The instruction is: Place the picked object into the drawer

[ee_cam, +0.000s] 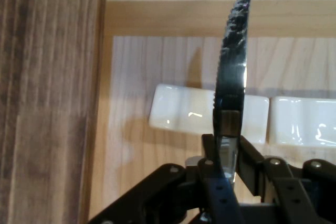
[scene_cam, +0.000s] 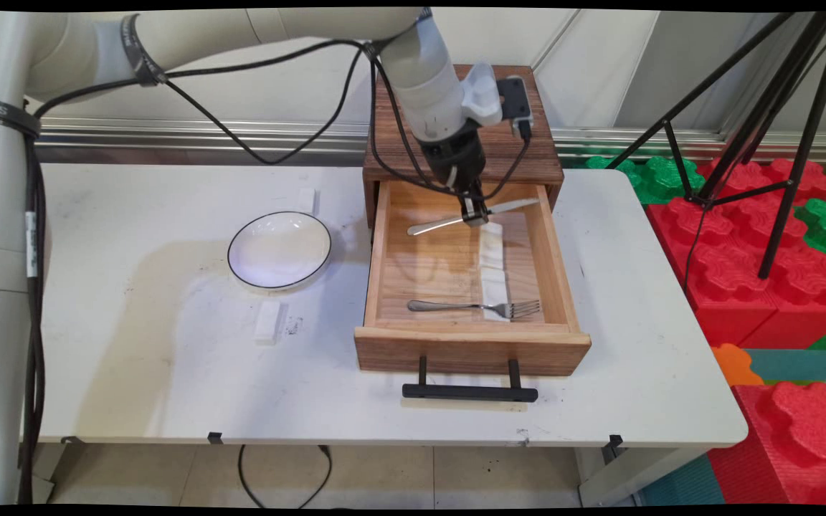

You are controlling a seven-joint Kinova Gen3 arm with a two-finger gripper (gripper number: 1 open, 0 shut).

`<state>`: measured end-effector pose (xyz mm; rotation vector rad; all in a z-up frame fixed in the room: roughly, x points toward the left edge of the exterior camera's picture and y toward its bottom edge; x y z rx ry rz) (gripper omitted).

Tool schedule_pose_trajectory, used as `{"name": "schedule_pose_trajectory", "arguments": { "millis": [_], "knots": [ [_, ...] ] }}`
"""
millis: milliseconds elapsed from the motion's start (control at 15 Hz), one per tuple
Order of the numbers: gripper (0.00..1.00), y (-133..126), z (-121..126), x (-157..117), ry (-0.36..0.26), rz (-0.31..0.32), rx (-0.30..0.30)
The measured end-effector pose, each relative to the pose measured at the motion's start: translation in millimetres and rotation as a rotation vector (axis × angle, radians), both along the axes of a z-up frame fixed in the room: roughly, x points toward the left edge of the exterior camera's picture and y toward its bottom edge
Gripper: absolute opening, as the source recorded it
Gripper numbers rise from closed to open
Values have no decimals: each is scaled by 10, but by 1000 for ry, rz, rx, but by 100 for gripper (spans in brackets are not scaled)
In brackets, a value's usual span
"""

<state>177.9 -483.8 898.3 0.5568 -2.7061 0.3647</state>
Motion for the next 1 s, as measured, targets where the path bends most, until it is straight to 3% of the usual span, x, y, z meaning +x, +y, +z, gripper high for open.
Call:
{"name": "schedule_pose_trajectory", "arguments": {
  "millis": [400, 1000],
  "knots": [
    [0, -47, -303, -31, -19, 10, 12],
    [0, -94, -530, -24, -34, 17, 19]
  ]
}}
